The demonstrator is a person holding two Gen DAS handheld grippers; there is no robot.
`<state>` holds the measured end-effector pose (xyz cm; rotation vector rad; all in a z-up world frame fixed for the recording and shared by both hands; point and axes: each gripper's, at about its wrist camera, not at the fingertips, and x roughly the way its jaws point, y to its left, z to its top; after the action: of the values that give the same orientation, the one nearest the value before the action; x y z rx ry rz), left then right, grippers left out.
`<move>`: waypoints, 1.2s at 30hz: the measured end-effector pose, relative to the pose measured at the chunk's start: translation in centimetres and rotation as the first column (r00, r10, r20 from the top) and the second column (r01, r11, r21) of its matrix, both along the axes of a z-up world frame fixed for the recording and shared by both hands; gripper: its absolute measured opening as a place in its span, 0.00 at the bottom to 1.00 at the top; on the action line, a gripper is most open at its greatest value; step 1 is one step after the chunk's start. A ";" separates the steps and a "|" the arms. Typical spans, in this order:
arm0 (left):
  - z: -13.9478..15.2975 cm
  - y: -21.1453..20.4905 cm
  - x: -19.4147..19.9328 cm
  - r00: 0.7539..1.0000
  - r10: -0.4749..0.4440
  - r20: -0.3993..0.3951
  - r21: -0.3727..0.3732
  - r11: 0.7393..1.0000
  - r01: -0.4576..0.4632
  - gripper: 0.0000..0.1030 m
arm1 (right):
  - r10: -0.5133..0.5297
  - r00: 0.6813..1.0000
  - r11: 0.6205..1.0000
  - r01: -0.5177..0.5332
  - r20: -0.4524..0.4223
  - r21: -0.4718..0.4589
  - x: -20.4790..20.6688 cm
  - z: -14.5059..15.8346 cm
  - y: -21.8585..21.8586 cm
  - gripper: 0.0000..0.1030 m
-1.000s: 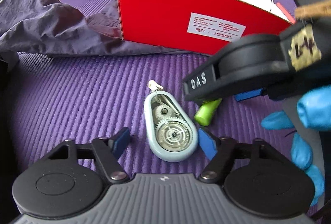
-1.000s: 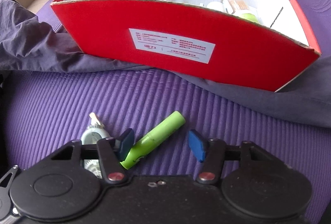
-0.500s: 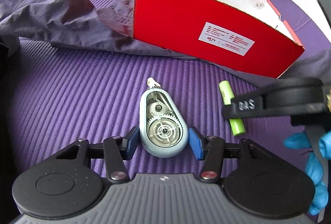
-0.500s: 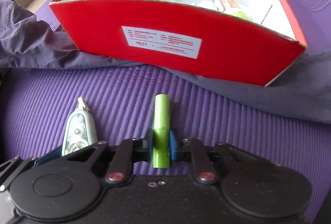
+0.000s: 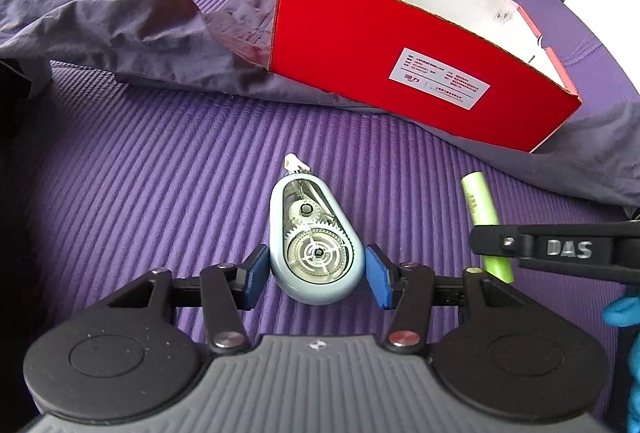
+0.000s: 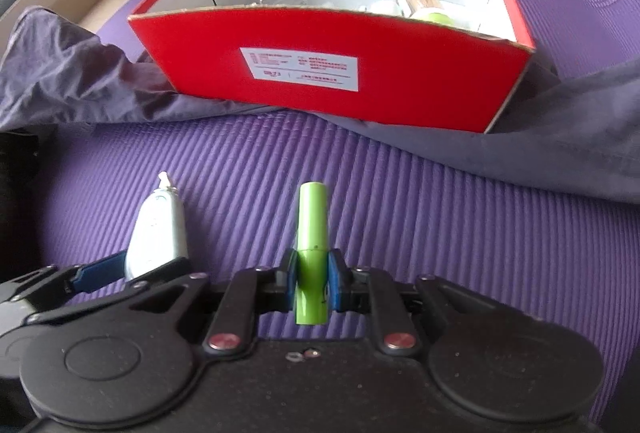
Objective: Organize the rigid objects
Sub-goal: 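Carry the correction tape and highlighter into the shoebox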
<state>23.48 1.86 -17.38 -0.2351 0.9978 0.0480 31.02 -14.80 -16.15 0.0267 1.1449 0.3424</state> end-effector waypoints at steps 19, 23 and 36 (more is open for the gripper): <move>12.1 -0.6 -0.3 0.975 -0.081 0.208 0.053 0.996 0.072 0.49 | 0.021 0.982 0.998 -0.032 0.189 0.056 -2.1 10.8 -3.4 0.14; 15.2 -1.4 1.0 0.956 -0.126 0.263 0.105 0.989 0.101 0.49 | 0.022 0.966 0.999 -0.033 0.259 0.039 -1.6 13.2 -4.0 0.14; 19.7 -3.3 7.0 0.926 -0.222 0.304 0.187 0.967 0.171 0.49 | -0.015 0.934 1.000 0.012 0.358 0.010 3.5 16.1 -5.6 0.14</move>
<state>30.52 -1.45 2.34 0.0055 0.6809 -0.0934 34.57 -20.39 -0.10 -0.0210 0.7808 0.3238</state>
